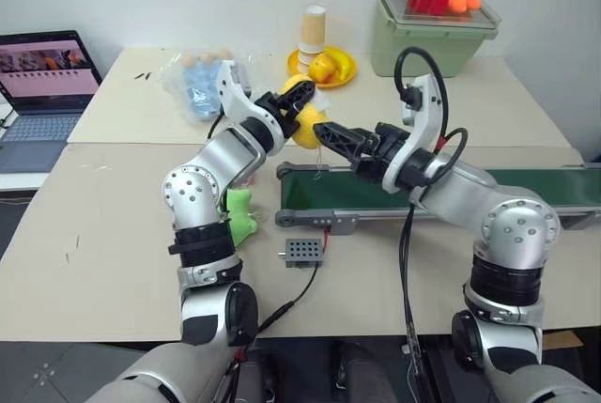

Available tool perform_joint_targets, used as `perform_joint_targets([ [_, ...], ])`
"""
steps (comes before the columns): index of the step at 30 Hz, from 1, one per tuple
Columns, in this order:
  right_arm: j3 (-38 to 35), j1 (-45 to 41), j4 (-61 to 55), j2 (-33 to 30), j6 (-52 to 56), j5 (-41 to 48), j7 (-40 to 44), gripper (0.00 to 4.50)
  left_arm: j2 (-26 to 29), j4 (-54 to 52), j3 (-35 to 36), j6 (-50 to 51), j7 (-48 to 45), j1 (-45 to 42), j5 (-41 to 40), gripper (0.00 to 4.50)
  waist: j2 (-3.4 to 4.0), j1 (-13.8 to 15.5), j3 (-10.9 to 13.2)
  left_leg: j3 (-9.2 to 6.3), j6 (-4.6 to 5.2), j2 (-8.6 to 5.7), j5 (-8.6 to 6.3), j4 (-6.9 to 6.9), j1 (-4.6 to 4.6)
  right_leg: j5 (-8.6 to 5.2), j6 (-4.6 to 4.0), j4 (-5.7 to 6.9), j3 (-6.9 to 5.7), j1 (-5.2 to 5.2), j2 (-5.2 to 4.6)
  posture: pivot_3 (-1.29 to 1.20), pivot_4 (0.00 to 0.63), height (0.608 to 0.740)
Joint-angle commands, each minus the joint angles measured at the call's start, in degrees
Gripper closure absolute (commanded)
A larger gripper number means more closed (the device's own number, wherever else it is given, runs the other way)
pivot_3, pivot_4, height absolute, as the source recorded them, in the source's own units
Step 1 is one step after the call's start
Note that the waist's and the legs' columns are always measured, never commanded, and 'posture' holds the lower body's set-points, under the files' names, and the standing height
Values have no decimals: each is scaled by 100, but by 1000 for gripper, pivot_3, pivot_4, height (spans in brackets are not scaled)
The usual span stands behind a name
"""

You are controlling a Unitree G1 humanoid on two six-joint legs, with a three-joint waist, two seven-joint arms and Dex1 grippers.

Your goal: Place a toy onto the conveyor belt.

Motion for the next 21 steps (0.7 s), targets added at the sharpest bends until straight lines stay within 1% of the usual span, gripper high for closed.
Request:
perform_joint_targets([
  [1,-13,-105,-98,33,-209,-78,126,2423,-180,-13,13,-166,271,-85,-373,2665,0,0,0,0,0,0,0,0,0,0,0,0,0,0,0,0,150,734],
  [2,-17,-104,-97,36,-212,-96,139,2802,-174,-5,0,-199,314,-78,-426,2665,0,0,0,0,0,0,0,0,0,0,0,0,0,0,0,0,150,734],
  [4,-16,-101,-99,37,-222,-123,155,3396,-148,23,-32,-253,362,-81,-503,2665,0,2,0,0,0,-1,0,0,0,0,0,-1,0,0,0,0,150,734],
  [6,-12,-99,-101,39,-234,-141,178,4145,-121,62,-72,-299,381,-92,-558,2665,0,8,0,0,0,-1,0,0,-1,0,0,-1,-1,0,0,0,150,734],
  [7,-11,-98,-101,42,-240,-152,188,4359,-112,79,-91,-322,385,-93,-592,2665,0,9,0,0,0,-1,0,0,-1,0,0,-1,-1,0,0,0,150,734],
  [8,-9,-98,-103,48,-246,-161,198,4437,-104,91,-106,-339,390,-92,-619,2665,0,10,0,0,0,-1,0,0,-1,0,0,-1,-1,0,0,0,150,734],
  [15,-24,-106,-174,29,-186,-177,183,4437,6,144,-208,-413,346,-78,-688,2665,0,9,0,0,0,-2,0,0,-1,0,0,-2,-1,0,1,0,150,734],
  [17,-55,-93,-230,-29,-156,-137,191,3919,37,144,-234,-419,338,-70,-681,2665,0,12,0,1,0,-2,0,0,-1,0,0,-2,-1,0,1,0,150,734],
  [18,-70,-87,-282,-88,-116,-74,212,3750,64,148,-252,-409,316,-64,-671,2665,0,14,0,0,0,-2,0,0,-1,0,0,-2,-1,0,1,0,150,734],
  [20,-85,-80,-368,-205,-51,40,237,3006,102,158,-274,-404,288,-52,-664,2665,0,17,0,0,0,-3,0,0,-3,0,0,-3,-2,0,0,0,150,734],
  [21,-86,-77,-390,-247,-41,82,238,2769,113,162,-283,-408,281,-48,-665,2665,0,17,0,-1,0,-3,0,0,-3,0,0,-4,-2,0,1,0,150,734],
])
